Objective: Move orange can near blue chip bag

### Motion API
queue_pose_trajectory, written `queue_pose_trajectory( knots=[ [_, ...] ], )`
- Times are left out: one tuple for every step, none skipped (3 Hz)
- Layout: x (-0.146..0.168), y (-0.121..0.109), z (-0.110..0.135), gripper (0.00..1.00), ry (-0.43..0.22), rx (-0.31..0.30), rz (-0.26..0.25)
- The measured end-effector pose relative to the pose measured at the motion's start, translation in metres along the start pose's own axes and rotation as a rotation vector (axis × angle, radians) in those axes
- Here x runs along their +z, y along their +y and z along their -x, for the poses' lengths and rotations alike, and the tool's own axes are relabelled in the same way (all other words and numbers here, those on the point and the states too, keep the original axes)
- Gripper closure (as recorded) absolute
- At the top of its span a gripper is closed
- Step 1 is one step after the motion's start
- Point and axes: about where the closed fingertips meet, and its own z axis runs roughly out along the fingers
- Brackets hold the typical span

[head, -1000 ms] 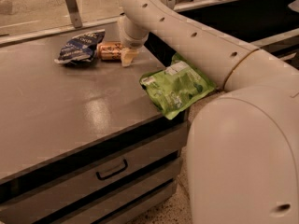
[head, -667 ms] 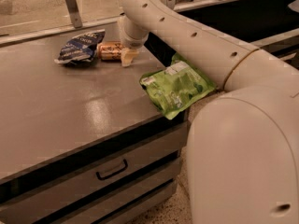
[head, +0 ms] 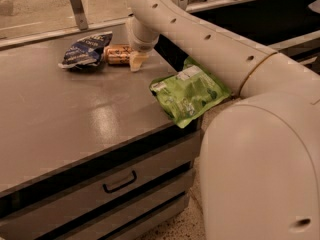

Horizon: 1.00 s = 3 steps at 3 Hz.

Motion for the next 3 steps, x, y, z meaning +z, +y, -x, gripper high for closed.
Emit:
queue_pose_trajectory(
  knots=[
    [0.0, 0.0, 0.0, 0.17, 0.0, 0.0, 0.0],
    [-0.003, -0.002, 0.001, 0.4, 0.0, -0.001, 0.0],
    [-0.018, -0.009, 0.012, 0.39, 0.019, -0.065, 0.006]
  ],
)
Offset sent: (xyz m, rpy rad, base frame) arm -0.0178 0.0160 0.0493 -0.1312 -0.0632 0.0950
